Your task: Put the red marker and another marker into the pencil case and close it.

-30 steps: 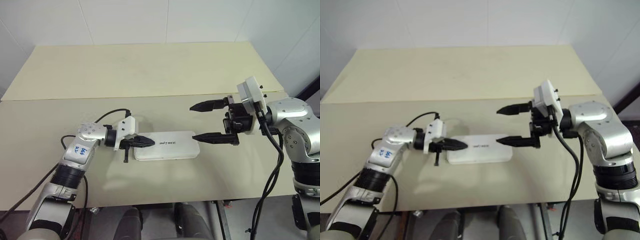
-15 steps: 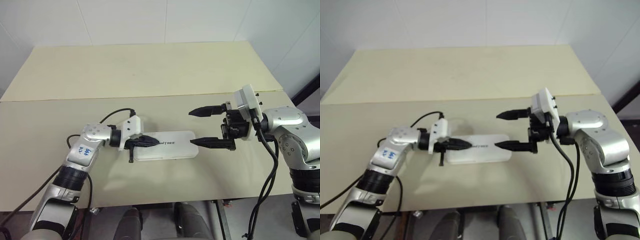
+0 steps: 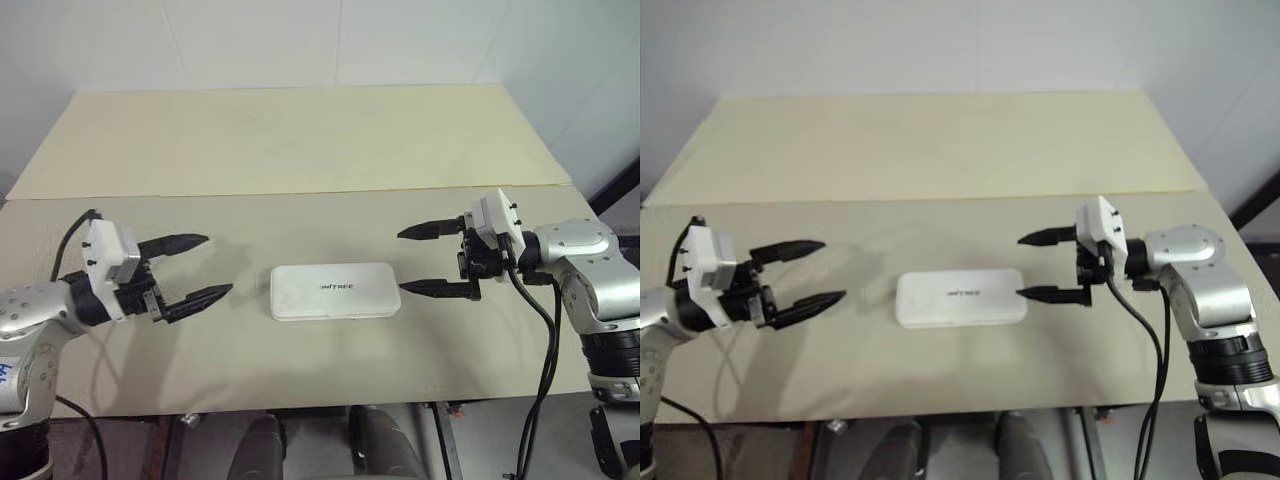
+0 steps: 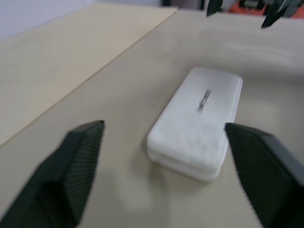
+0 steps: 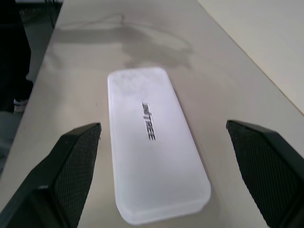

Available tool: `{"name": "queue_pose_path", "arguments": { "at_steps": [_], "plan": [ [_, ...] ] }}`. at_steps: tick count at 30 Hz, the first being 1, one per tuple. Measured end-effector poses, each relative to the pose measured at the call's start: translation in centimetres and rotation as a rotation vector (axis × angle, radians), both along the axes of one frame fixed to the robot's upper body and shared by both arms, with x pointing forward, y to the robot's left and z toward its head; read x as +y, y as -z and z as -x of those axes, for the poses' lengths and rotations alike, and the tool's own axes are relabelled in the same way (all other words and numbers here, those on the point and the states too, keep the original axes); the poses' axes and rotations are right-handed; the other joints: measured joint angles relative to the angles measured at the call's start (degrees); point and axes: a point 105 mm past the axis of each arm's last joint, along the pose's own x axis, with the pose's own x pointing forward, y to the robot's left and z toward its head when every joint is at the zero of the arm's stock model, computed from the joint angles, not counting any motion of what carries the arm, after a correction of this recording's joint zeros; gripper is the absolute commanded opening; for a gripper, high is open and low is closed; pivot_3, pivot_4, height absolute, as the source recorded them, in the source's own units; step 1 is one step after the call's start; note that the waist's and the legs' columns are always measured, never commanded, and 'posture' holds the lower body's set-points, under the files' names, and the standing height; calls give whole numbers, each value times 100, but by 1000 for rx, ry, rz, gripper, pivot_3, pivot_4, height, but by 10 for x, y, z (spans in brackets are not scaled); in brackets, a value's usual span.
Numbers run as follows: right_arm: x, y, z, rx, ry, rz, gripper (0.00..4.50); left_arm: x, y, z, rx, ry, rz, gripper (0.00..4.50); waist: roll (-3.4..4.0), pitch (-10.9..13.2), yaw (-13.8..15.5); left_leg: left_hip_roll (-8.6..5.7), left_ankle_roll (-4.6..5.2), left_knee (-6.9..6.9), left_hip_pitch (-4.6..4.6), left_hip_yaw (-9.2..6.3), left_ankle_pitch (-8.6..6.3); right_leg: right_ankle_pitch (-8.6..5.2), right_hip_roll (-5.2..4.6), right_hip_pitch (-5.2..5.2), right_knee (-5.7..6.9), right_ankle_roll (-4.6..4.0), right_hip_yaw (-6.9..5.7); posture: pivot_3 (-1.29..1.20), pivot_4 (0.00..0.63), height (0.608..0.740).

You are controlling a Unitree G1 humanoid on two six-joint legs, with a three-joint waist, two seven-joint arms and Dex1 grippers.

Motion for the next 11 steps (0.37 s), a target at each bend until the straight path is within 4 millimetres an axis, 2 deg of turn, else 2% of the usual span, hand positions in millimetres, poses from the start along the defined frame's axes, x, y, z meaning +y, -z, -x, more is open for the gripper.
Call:
{"name": "queue_pose_path", "arguments": {
  "at_steps": [4, 11],
  "plan": [
    [-13, -4, -7, -51, 45, -24, 4500, 20, -4, 9, -26, -72, -21, 4440, -2, 0, -17, 0, 0, 0, 3, 6, 0, -11, -3, 4, -4, -21, 2, 0, 150, 740],
    [-19, -8, -10, -93, 67, -28, 4500, 27, -7, 7, -73, -112, -37, 4440, 0, 1, -16, 0, -1, -1, 5, 7, 0, -11, -4, 5, -2, -21, 4, 0, 150, 740]
  ]
}}
